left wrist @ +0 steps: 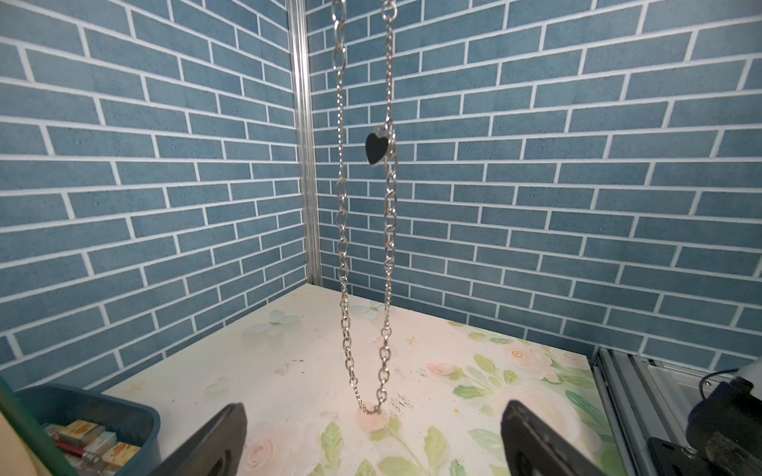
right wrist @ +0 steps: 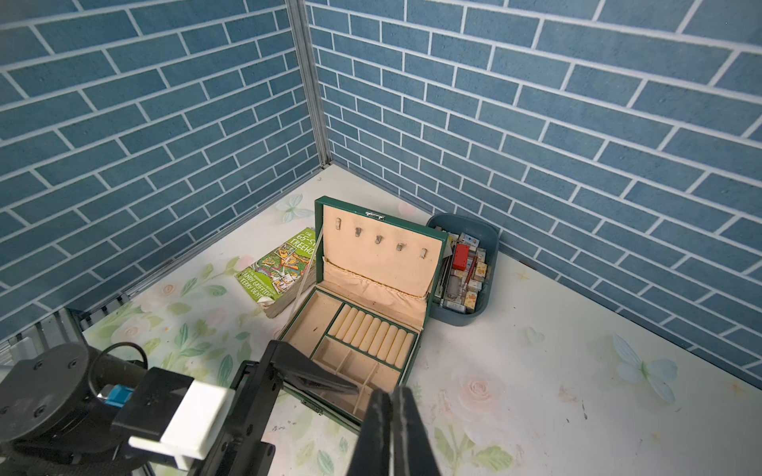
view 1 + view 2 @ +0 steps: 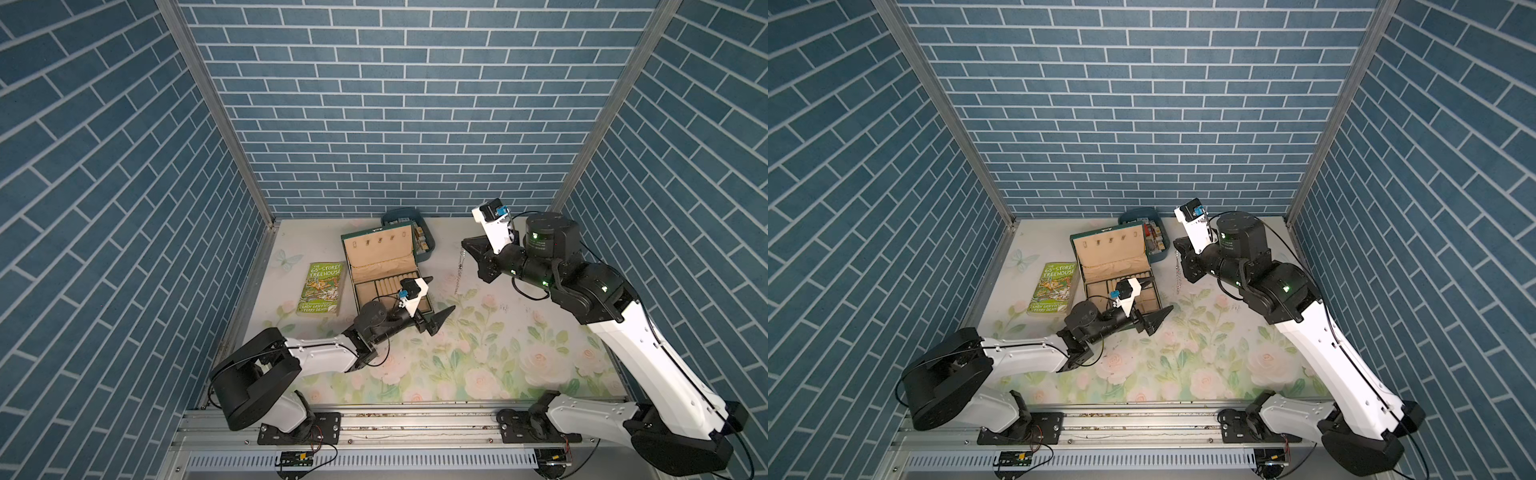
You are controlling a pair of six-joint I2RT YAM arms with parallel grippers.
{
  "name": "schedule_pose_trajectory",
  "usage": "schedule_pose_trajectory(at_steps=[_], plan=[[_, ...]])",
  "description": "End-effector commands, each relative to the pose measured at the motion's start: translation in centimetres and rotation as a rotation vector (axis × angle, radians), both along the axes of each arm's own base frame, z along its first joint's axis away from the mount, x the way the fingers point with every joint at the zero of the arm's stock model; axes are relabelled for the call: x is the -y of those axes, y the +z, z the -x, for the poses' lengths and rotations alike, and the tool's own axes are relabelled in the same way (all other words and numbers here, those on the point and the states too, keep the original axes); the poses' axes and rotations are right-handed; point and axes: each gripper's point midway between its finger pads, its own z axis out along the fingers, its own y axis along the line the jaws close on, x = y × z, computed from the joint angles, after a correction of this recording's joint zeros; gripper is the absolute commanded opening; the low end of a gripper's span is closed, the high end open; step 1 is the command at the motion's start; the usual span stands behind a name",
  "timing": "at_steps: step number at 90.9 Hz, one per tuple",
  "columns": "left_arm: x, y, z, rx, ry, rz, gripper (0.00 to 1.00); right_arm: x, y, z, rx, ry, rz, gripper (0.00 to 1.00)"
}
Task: Put jewelry chain into jewelry box
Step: Pick up the necklace from the center of the board.
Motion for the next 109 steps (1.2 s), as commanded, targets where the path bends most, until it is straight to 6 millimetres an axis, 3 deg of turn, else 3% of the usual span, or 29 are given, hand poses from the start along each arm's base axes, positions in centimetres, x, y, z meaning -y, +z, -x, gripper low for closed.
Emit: schedule_pose_trajectory(at_steps=[1, 15, 41, 45, 56, 62, 109], plan=[[1.4, 1.3, 0.3, 0.064, -0.023, 0.008, 1.0, -0.4, 1.1, 1.0, 0.035, 0.052, -0.027, 0.0], [2.8, 1.3, 0.3, 0.08, -0.037, -0.006, 1.0, -0.6, 1.1, 1.1, 0.034, 0.061, -0.032, 0.0], [3.3, 0.5, 0.3, 0.076, -0.047, -0.013, 0.98, -0.6, 1.4, 1.7, 0.036, 0.079, -0.039, 0.0], [3.5, 0.4, 0.5, 0.075, -0.065, -0.018, 0.91, -0.6, 1.3, 1.8, 0.037, 0.078, -0.038, 0.0], [4.3, 0.1, 0.9, 0.075, -0.114, -0.041, 0.5, -0.4, 1.3, 1.8, 0.041, 0.073, -0.035, 0.0], [4.5, 0.1, 0.9, 0.073, -0.122, -0.04, 0.4, -0.5, 1.2, 1.8, 0.041, 0.073, -0.035, 0.0], [5.0, -0.1, 1.3, 0.085, -0.139, -0.054, 0.03, -0.3, 1.0, 1.7, 0.041, 0.065, -0.031, 0.0]])
